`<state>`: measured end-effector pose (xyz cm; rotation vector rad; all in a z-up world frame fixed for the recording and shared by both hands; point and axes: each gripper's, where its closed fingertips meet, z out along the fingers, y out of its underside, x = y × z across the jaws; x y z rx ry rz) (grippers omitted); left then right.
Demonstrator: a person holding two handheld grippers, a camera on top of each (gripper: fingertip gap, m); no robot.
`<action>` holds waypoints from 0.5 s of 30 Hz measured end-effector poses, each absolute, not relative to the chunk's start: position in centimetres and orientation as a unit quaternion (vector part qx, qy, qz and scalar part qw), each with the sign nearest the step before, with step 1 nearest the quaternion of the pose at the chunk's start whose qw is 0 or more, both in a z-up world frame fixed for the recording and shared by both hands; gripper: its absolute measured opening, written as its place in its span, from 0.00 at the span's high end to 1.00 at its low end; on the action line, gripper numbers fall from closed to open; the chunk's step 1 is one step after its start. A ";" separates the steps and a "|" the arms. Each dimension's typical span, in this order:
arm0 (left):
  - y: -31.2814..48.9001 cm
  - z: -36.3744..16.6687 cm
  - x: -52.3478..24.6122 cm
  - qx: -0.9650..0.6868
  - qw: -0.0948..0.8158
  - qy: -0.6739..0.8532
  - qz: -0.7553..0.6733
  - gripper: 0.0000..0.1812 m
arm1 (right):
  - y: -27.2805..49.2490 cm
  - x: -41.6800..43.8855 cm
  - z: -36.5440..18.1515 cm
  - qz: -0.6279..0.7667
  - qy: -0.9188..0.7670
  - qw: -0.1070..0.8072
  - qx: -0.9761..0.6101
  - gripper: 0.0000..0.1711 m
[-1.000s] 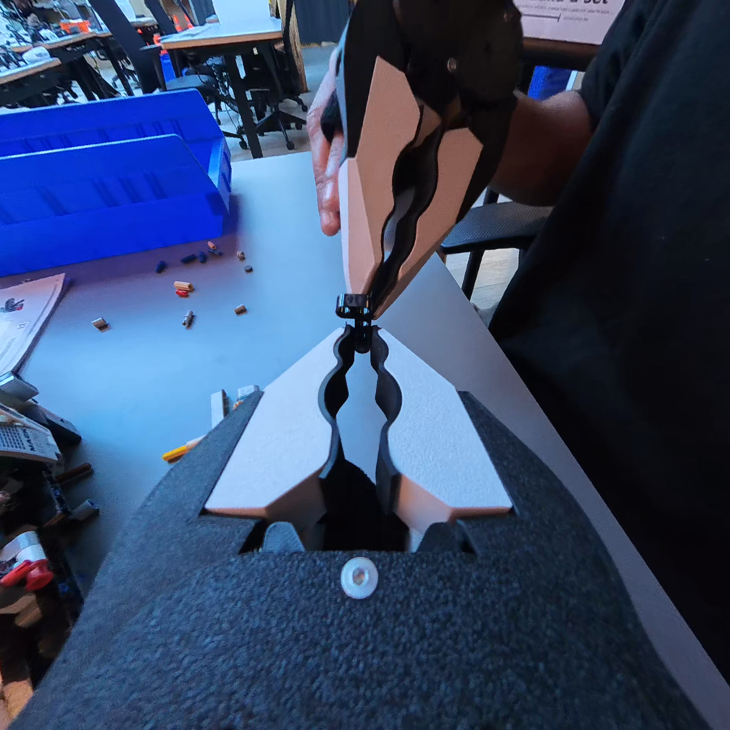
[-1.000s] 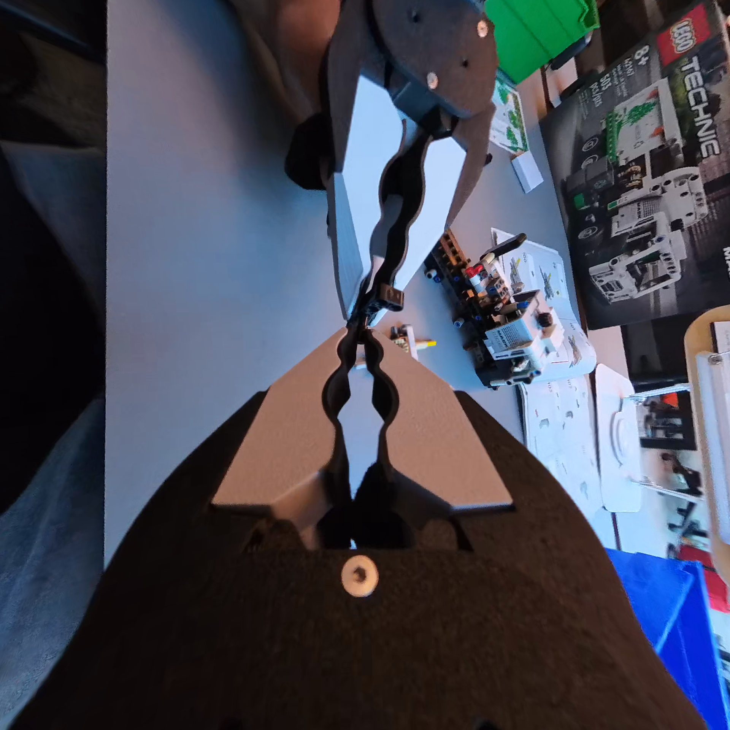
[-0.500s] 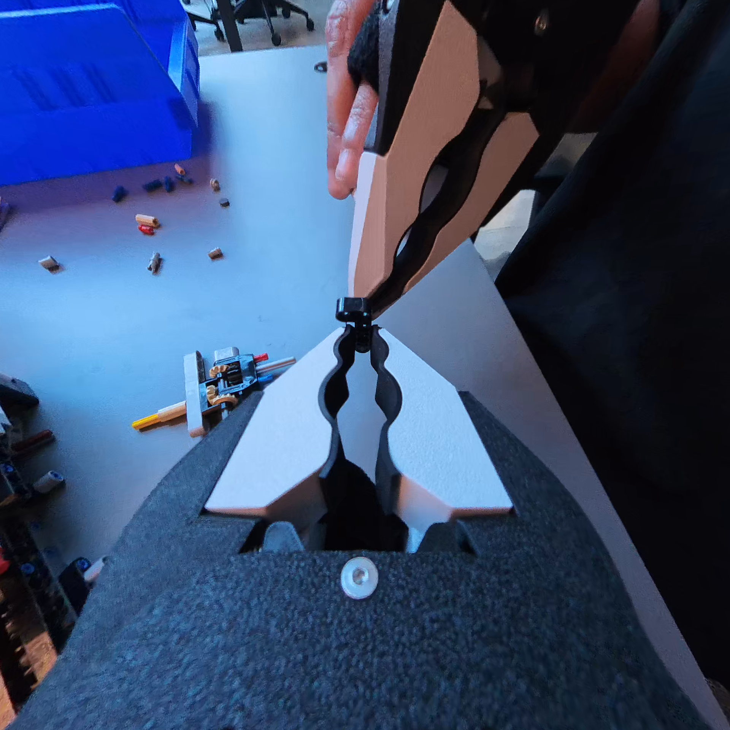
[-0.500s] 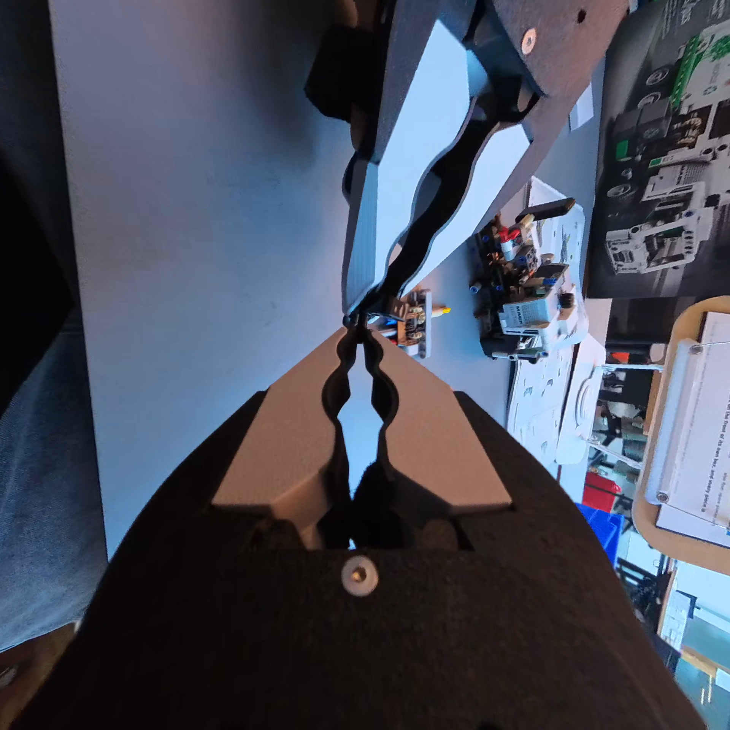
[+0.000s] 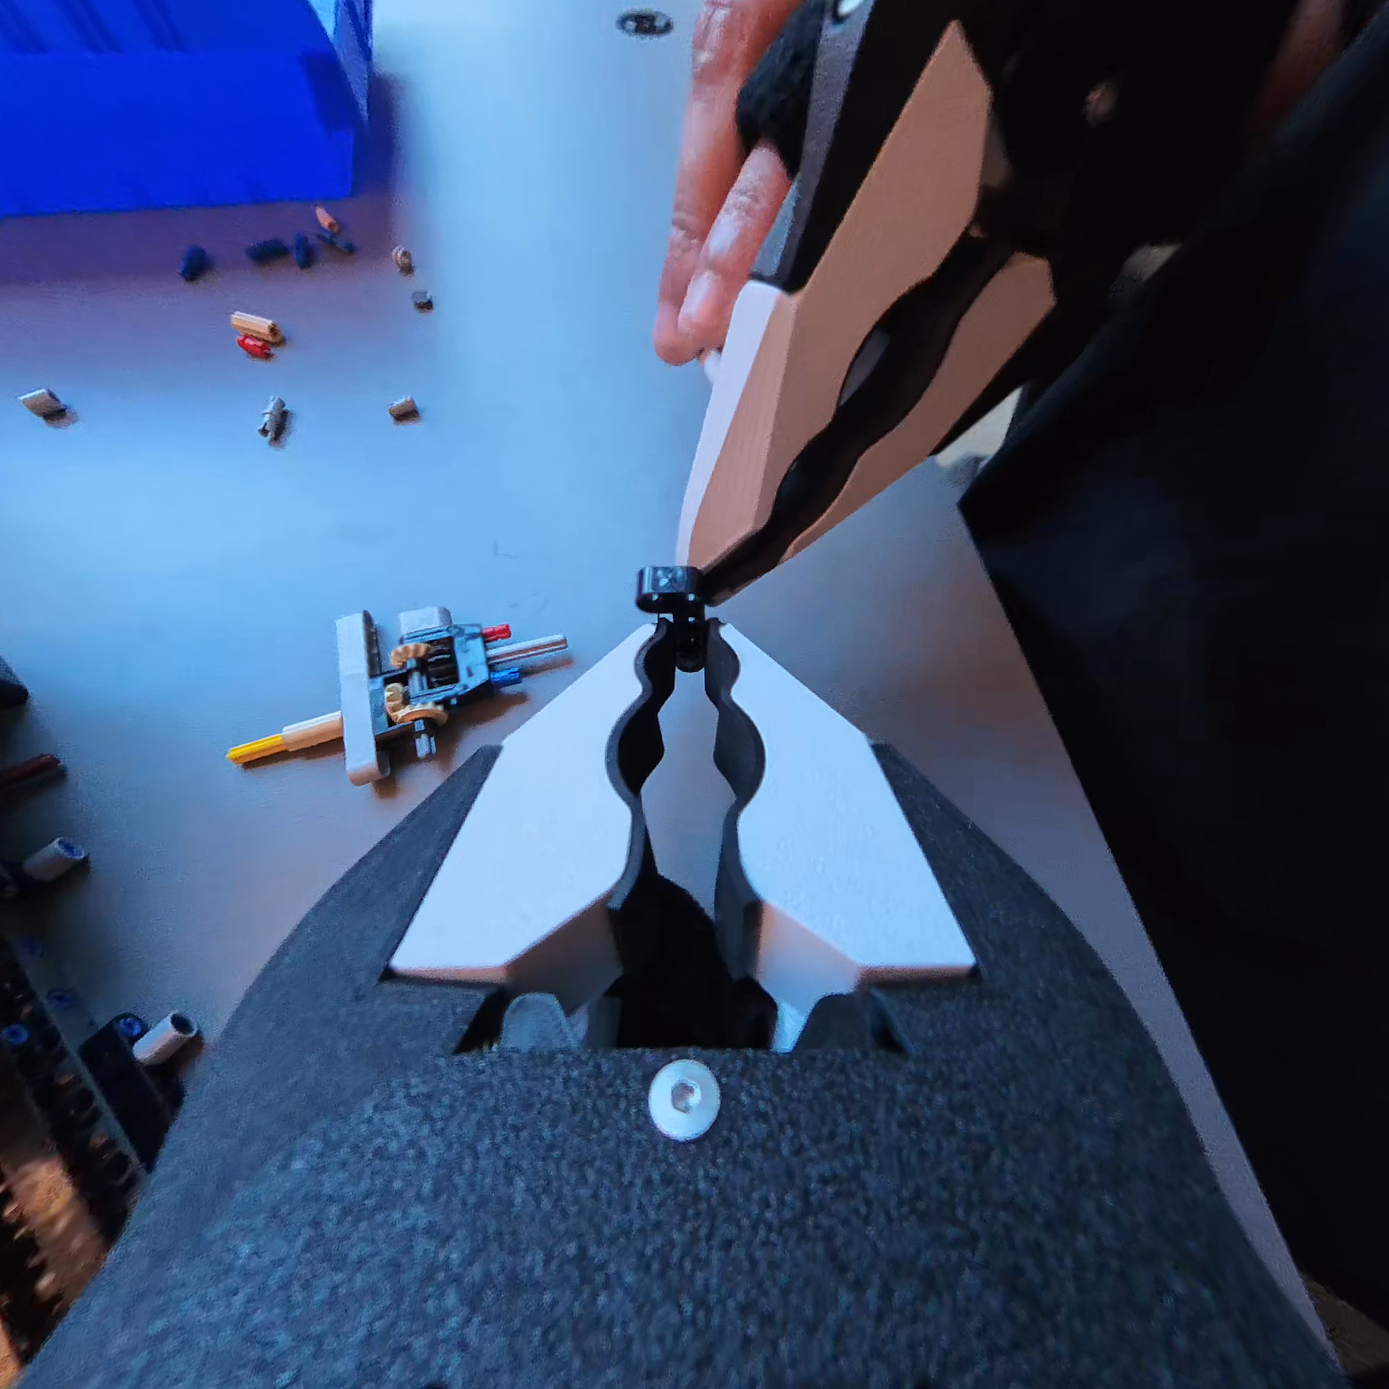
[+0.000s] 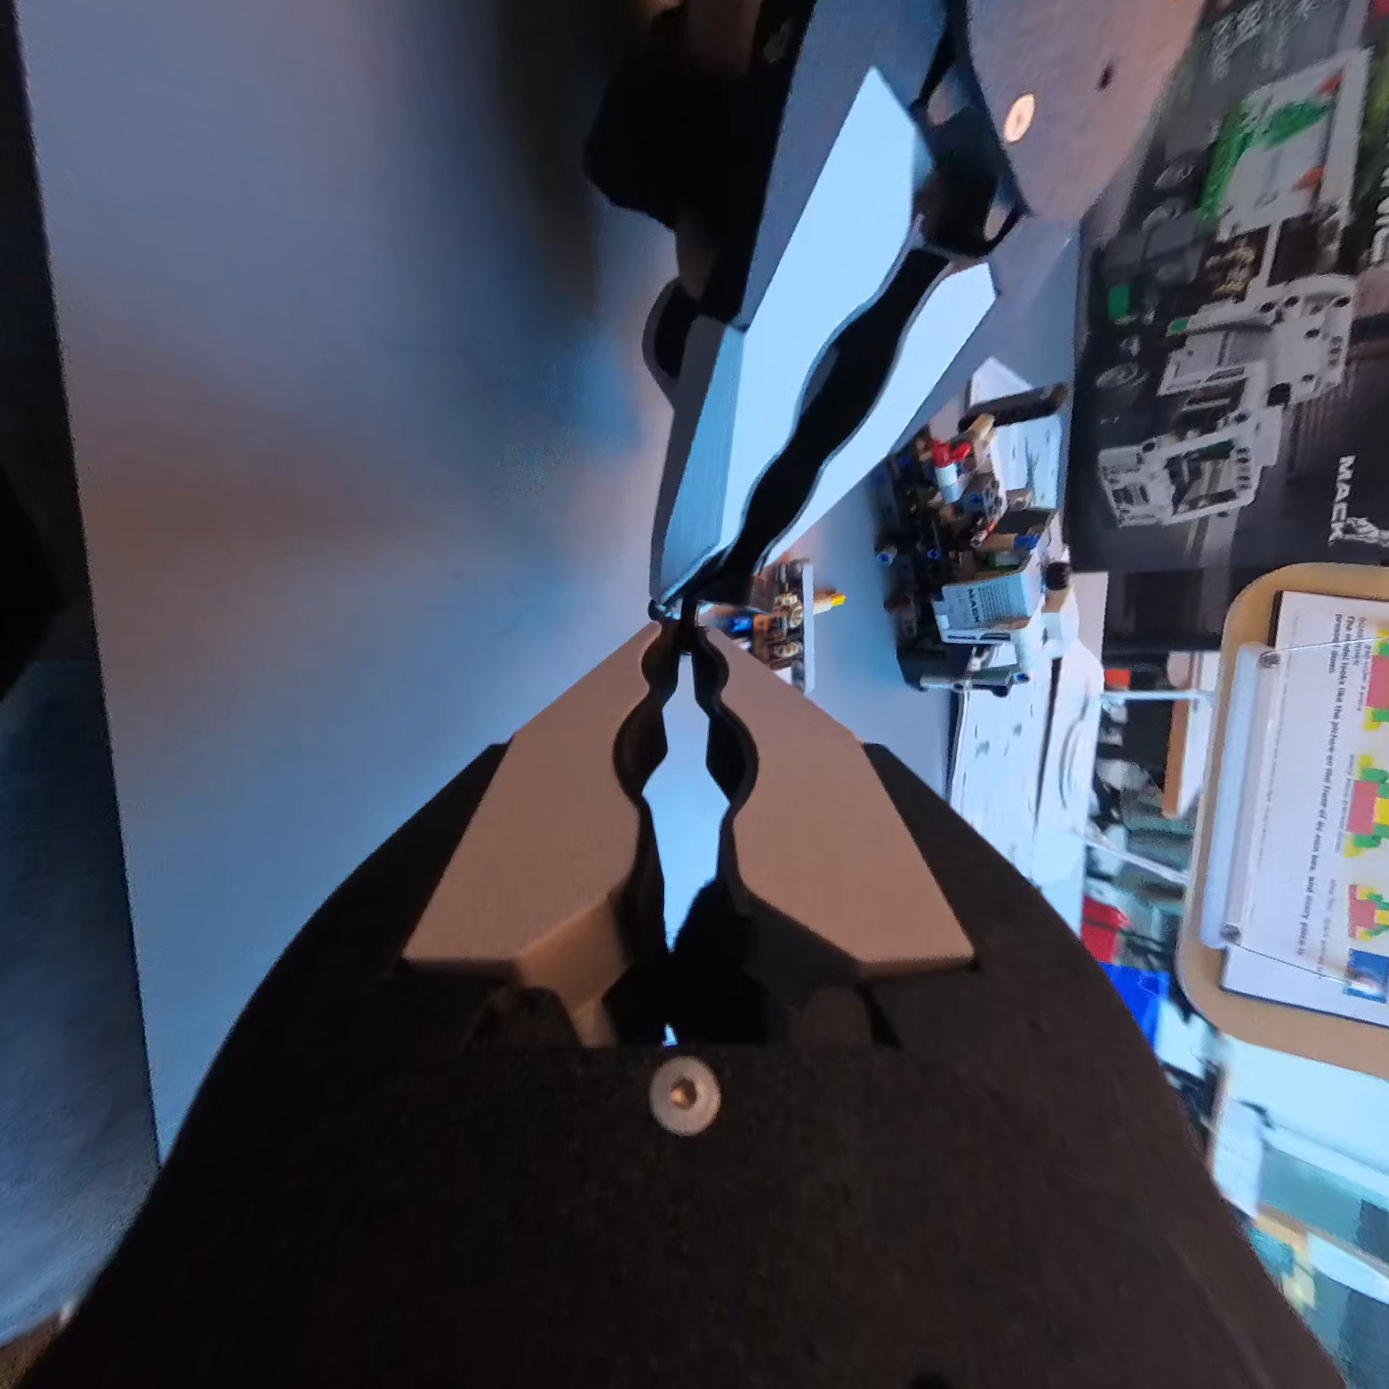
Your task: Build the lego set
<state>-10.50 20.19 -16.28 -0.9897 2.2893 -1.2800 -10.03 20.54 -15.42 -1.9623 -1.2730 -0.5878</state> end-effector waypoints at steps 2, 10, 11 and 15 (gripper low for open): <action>19.9 -15.4 -10.8 -0.337 0.153 0.795 -0.480 0.97 | 20.3 -10.4 -14.7 -0.172 -0.473 0.414 -0.758 0.98; 19.2 -14.6 -11.1 -0.312 0.155 0.790 -0.504 0.97 | 19.8 -10.8 -14.1 -0.148 -0.451 0.449 -0.757 0.98; 19.2 -14.6 -11.1 -0.312 0.157 0.791 -0.502 0.97 | 19.8 -10.7 -14.1 -0.157 -0.455 0.445 -0.755 0.99; 19.2 -15.9 -10.9 -0.319 0.167 0.810 -0.464 0.97 | 19.7 -10.4 -15.2 -0.210 -0.476 0.387 -0.762 0.99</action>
